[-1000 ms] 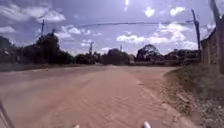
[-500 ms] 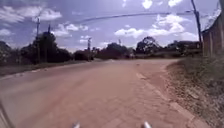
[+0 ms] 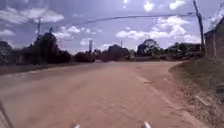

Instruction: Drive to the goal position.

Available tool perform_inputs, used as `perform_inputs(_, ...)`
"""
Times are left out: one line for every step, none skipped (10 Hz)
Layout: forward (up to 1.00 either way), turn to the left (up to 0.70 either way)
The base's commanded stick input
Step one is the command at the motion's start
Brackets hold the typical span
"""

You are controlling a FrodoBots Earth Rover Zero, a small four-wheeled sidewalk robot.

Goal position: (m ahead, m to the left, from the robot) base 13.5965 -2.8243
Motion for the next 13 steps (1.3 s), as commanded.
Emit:
perform_inputs(0.50,0.00)
perform_inputs(0.50,0.00)
perform_inputs(0.50,0.00)
perform_inputs(0.50,0.00)
perform_inputs(0.50,0.00)
perform_inputs(0.50,0.00)
perform_inputs(0.50,0.00)
perform_inputs(0.50,0.00)
perform_inputs(0.50,0.00)
perform_inputs(0.50,0.00)
perform_inputs(0.50,0.00)
perform_inputs(0.50,0.00)
perform_inputs(0.50,0.00)
